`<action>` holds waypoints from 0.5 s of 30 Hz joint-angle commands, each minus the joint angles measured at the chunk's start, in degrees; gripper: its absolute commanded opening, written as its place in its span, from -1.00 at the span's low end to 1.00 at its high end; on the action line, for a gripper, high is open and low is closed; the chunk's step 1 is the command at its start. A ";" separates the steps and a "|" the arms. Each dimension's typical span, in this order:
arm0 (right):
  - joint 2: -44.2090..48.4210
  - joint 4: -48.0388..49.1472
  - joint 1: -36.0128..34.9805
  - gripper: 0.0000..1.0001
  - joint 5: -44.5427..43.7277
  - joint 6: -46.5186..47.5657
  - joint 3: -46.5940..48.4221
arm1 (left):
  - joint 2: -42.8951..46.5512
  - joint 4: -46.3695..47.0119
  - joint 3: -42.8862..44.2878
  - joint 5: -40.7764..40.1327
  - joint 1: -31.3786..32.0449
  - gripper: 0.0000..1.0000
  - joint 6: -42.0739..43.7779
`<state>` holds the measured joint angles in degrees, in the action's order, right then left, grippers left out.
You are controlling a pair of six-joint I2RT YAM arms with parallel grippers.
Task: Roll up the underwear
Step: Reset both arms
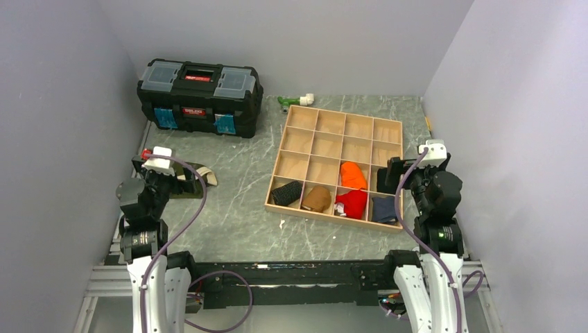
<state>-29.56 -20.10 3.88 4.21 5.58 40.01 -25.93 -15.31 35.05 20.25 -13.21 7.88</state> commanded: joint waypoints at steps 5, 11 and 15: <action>2.33 -0.63 0.38 0.99 -0.03 2.18 0.88 | -3.53 -1.44 2.31 -0.59 -0.99 0.98 1.10; 4.84 -0.48 0.67 0.99 -0.77 3.43 0.27 | -2.34 -1.12 1.86 0.84 -1.42 0.98 1.75; 5.31 -0.65 1.28 0.99 -0.51 3.72 0.24 | -1.43 -1.36 1.61 2.12 -1.59 0.98 2.09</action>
<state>-24.69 -21.23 4.51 4.54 8.27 40.01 -28.53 -17.91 35.07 20.10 -14.33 8.97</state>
